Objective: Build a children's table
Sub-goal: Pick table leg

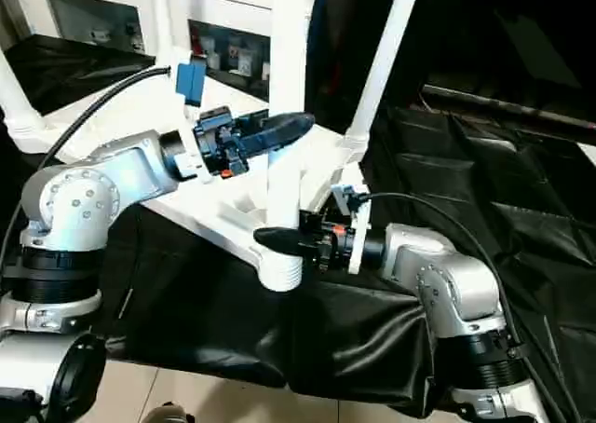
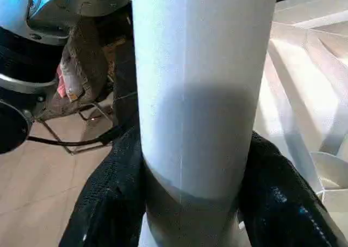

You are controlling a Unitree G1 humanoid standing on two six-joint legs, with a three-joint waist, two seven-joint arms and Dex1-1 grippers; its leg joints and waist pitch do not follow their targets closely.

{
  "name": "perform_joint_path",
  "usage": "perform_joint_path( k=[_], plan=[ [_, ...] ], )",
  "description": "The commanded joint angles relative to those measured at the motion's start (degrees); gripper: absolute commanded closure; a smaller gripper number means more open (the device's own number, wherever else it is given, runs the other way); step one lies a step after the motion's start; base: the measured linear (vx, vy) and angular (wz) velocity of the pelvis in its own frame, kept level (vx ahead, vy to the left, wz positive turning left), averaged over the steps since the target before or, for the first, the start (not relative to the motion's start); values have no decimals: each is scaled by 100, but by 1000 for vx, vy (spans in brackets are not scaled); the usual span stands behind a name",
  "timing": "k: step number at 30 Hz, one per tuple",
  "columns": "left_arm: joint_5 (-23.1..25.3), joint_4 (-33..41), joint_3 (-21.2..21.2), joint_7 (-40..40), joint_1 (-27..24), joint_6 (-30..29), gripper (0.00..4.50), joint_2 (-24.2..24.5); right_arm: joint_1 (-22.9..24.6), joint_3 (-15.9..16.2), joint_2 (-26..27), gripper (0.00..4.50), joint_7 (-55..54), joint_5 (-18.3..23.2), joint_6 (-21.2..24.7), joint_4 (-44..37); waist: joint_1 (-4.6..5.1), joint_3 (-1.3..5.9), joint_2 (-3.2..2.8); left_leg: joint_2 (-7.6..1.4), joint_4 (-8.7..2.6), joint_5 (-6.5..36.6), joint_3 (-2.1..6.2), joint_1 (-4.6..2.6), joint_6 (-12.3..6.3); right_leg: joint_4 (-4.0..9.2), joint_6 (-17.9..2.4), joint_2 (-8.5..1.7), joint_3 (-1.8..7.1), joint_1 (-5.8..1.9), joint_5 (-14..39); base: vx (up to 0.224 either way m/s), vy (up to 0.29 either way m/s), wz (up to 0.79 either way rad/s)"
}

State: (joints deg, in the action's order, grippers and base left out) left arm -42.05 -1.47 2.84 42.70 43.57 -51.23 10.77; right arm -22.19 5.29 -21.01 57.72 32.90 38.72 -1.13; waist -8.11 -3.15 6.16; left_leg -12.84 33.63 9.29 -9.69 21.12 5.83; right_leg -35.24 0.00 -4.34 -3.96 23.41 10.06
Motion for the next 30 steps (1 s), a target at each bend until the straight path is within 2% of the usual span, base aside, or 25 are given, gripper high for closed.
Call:
perform_joint_path(
  k=[1,3,4,6,9,10,12,16,20,30],
  plan=[
    [40,60,-164,38,-1,-58,271,-28,-15,50,-57,263,-151,-329,-478,11,10,370,-19,-23,-378,1081,-46,-48,253,421,-633,-317,214,-299,1512,0,0,0],
    [123,-19,-163,9,26,87,271,-3,-67,35,14,263,-262,-366,-494,144,18,374,-9,-20,-374,1076,-47,-51,247,418,-627,-306,216,-300,1505,0,0,0],
    [137,-36,-168,14,30,119,271,4,-77,28,24,228,-268,-355,-476,164,24,372,-14,-19,-380,1094,-46,-50,233,421,-623,-303,213,-300,1522,0,0,0],
    [157,-56,-202,77,51,166,271,44,-148,-9,68,193,-321,-296,-342,220,28,376,-14,-21,-380,1107,-43,-55,230,417,-627,-303,212,-298,1529,0,0,0],
    [124,-45,-237,149,84,143,271,43,-174,121,-7,189,-356,-484,-379,186,23,373,-1,-17,-380,1019,-47,-54,255,403,-617,-292,217,-302,1429,0,0,0],
    [132,-51,-238,140,91,151,271,34,-175,130,-7,168,-374,-506,-385,190,21,377,-9,-18,-377,1016,-49,-56,255,401,-620,-297,221,-301,1404,0,0,0],
    [175,-62,-290,179,112,176,271,36,-199,249,-72,156,-344,-652,-463,250,19,386,-3,-19,-374,980,-46,-50,255,388,-630,-296,218,-311,1325,0,0,0],
    [194,-65,-355,249,98,169,271,80,-261,388,-126,156,-364,-797,-481,359,32,375,-14,-14,-377,1035,-48,-52,265,393,-664,-295,218,-312,1334,0,0,0],
    [222,-55,-394,274,62,211,271,95,-246,409,-132,156,-315,-728,-321,311,27,377,4,-19,-374,1044,-46,-57,245,394,-644,-297,219,-309,1408,0,0,0],
    [263,-107,-381,271,73,322,271,99,-238,195,-50,156,-151,-202,239,276,21,378,15,-21,-369,1023,-51,-55,233,390,-687,-303,220,-309,1342,0,0,0]
  ],
)
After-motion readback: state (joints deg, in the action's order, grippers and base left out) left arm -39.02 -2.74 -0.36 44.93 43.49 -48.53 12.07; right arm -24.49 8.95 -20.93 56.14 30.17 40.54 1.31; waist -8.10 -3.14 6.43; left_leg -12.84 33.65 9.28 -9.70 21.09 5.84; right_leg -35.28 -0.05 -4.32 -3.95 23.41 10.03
